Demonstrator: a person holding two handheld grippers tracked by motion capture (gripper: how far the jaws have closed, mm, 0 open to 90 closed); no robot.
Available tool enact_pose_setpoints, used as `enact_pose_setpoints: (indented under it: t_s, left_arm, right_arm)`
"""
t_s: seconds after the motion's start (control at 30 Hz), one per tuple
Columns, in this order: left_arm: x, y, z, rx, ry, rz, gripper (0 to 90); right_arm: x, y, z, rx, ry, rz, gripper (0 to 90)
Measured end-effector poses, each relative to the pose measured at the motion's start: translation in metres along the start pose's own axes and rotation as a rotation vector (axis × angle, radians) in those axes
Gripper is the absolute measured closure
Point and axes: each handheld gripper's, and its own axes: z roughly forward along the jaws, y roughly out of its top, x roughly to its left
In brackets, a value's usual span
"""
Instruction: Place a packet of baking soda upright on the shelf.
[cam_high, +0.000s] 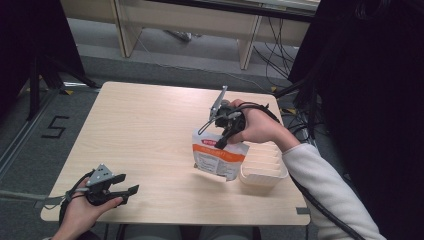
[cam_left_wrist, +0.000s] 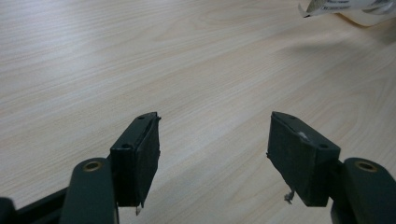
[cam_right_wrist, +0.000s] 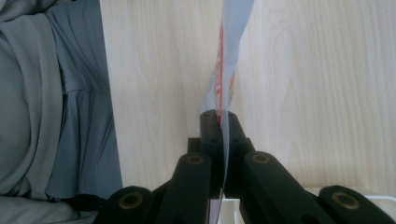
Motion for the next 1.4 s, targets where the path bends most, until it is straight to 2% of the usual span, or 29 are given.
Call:
enact_pose_setpoints:
  t_s: [0.07,0.13,0.37,0.4,0.47,0.67,0.73,0.83,1.03,1.13,1.17,1.27,1.3,1.33,1.4]
  left_arm:
    - [0.0,0.0,0.0,-0.001,0.001,0.0,33.5]
    - [0.0,0.0,0.0,0.003,0.004,0.001,33.6]
    - [0.0,0.0,0.0,0.001,0.002,-0.001,33.5]
    - [0.0,0.0,0.0,0.006,0.005,0.004,33.5]
    - [0.0,0.0,0.0,-0.001,0.0,0.002,33.5]
    - [0.0,0.0,0.0,0.006,0.003,0.004,33.5]
    - [0.0,0.0,0.001,-0.003,0.0,0.0,33.5]
    - [0.0,0.0,0.0,0.006,0.004,0.003,33.6]
    - [0.0,0.0,0.0,0.004,0.003,0.003,33.5]
    - [0.0,0.0,0.0,0.001,0.001,0.002,33.5]
    - [0.0,0.0,0.0,-0.001,0.0,0.003,33.5]
    - [0.0,0.0,0.0,0.003,0.0,0.002,33.6]
    - [0.0,0.0,0.0,0.004,0.0,0.005,33.6]
    - [0.0,0.0,0.001,-0.002,0.0,0.0,33.6]
    - [0.0,0.0,0.0,0.005,0.004,0.002,33.5]
  right_arm:
    - [0.0,-0.001,-0.004,0.005,-0.01,0.014,90.0]
    - [-0.001,-0.002,-0.007,-0.002,-0.011,-0.01,90.0]
    - [-0.002,-0.003,-0.017,-0.008,-0.021,-0.014,90.0]
    - [-0.001,-0.003,-0.019,-0.002,-0.027,0.001,90.0]
    - [-0.003,-0.003,-0.02,-0.01,-0.029,-0.02,90.0]
    - [-0.004,-0.007,-0.025,-0.005,-0.036,0.001,90.0]
    - [-0.005,-0.009,-0.026,-0.009,-0.034,-0.01,90.0]
    - [-0.005,-0.01,-0.031,-0.001,-0.046,0.009,90.0]
    - [-0.006,-0.012,-0.037,-0.007,-0.048,0.0,90.0]
    - [-0.006,-0.014,-0.04,-0.002,-0.057,0.013,90.0]
    - [-0.008,-0.014,-0.04,-0.012,-0.056,-0.002,90.0]
    - [-0.009,-0.016,-0.042,-0.014,-0.057,-0.006,90.0]
    - [-0.008,-0.018,-0.043,-0.004,-0.062,0.015,90.0]
    - [-0.008,-0.018,-0.043,-0.004,-0.062,0.015,90.0]
    - [-0.009,-0.019,-0.044,-0.006,-0.062,0.0,90.0]
